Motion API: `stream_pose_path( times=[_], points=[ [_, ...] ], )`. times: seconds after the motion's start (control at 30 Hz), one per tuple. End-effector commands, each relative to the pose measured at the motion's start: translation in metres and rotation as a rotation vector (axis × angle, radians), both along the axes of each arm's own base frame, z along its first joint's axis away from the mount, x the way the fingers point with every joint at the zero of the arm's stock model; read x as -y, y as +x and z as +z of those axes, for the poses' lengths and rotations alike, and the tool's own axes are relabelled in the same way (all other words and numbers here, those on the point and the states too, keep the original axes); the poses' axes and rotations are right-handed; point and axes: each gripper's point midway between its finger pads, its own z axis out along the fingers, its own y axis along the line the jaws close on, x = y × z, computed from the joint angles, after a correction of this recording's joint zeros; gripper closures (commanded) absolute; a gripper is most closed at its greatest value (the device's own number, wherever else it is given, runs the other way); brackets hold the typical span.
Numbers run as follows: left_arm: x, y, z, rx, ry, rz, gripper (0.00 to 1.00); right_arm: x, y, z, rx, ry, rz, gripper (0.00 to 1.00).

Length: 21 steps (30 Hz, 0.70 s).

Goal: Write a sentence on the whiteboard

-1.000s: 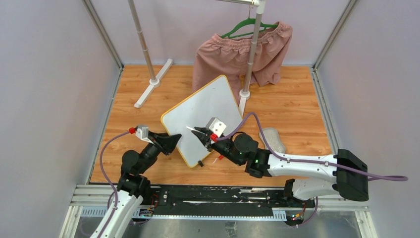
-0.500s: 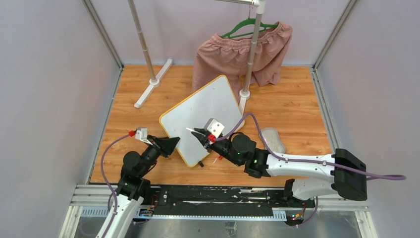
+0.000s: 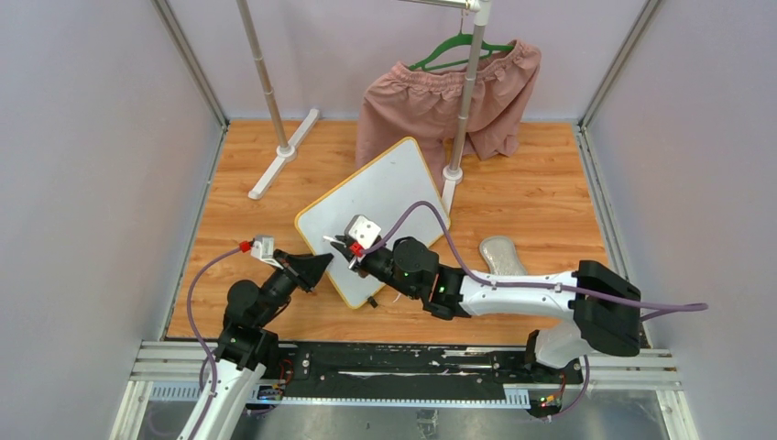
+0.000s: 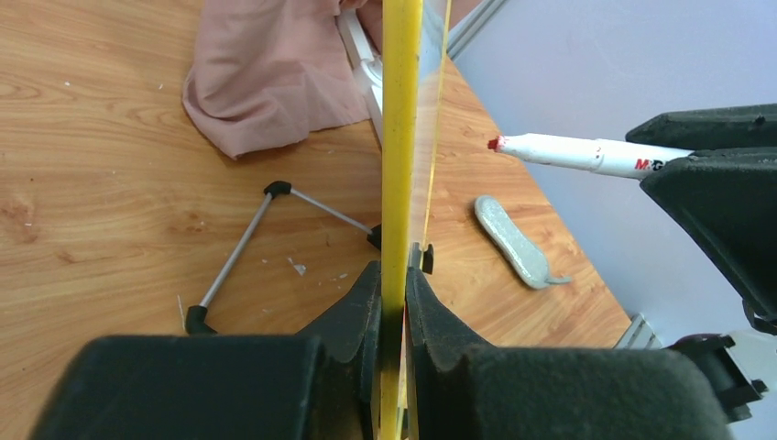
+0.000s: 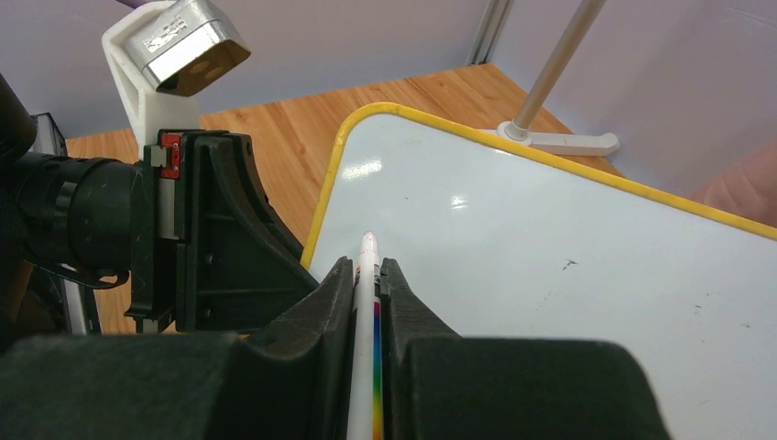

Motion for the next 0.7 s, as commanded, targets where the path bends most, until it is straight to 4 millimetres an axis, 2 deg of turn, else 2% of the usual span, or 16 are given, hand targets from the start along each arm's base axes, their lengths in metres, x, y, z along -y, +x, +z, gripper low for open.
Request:
stream_pose_path(
  times=[0.0, 0.4, 0.67],
  points=[
    [-0.01, 0.002, -0.029, -0.039, 0.086, 0.043, 1.0, -0.009, 0.006, 0.026, 0.039, 0.063, 0.006, 1.0],
    [-0.009, 0.002, -0.031, -0.037, 0.09, 0.041, 1.0, -0.009, 0.023, 0.016, 0.009, 0.065, -0.024, 1.0],
    [-0.01, 0.003, -0.03, -0.037, 0.089, 0.045, 1.0, -0.008, 0.027, 0.005, -0.02, 0.056, -0.019, 1.0]
  ],
)
